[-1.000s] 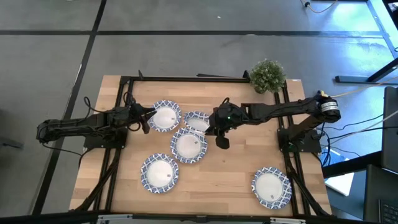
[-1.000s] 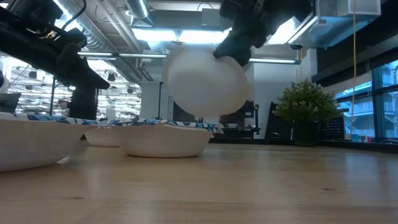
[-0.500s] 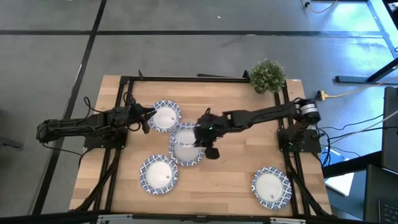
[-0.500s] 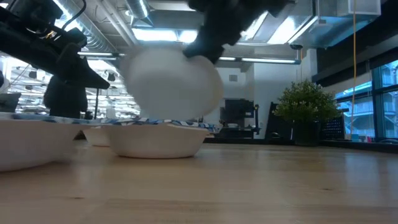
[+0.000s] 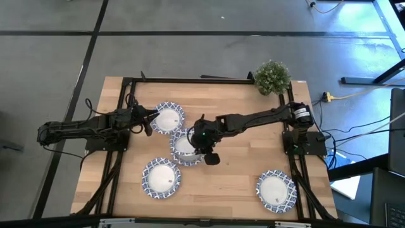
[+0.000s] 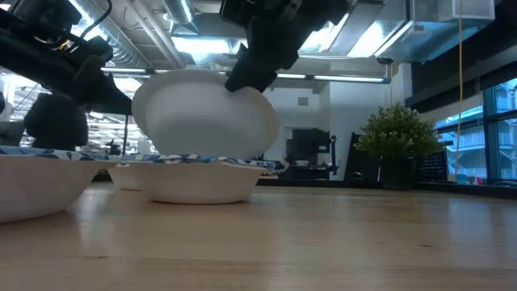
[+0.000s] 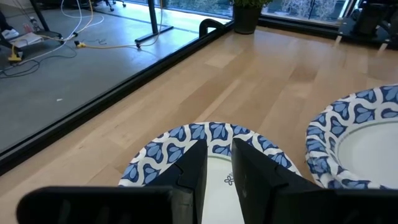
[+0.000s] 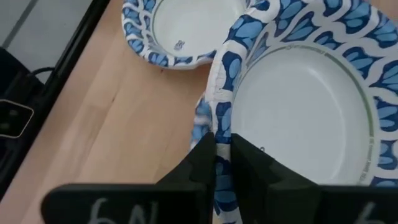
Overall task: Nest bowls inside each other
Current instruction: Stack the white patterned bowl on top of the other white patterned bowls
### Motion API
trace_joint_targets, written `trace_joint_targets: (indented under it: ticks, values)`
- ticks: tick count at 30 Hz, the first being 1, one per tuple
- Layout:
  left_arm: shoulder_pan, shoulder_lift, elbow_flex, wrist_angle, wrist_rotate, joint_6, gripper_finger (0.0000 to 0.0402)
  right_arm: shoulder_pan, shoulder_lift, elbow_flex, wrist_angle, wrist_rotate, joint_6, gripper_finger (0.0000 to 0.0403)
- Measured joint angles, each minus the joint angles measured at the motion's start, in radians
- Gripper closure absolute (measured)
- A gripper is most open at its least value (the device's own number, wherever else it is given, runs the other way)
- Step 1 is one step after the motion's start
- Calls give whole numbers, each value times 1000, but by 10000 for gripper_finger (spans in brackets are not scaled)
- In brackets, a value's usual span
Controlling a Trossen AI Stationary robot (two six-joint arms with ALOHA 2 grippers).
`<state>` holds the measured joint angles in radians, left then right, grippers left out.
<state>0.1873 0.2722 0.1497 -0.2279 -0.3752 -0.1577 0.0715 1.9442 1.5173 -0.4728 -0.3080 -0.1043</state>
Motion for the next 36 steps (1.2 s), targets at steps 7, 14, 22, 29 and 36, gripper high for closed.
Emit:
trace_joint_targets:
  ticks: [7,14,22,29,36]
  values:
    - [0,0,0,0,0,1,333,6,1,-2,11,-42,44,341]
    - [0,0,0,0,0,3,333,6,1,-2,12,-45,22,303]
    - [0,0,0,0,0,3,333,6,1,-2,-7,-135,12,283]
    - [0,0,0,0,-1,3,333,11,-12,-3,-95,-149,-6,287]
    - [0,0,0,0,-1,3,333,8,-48,-4,-158,-142,-7,288]
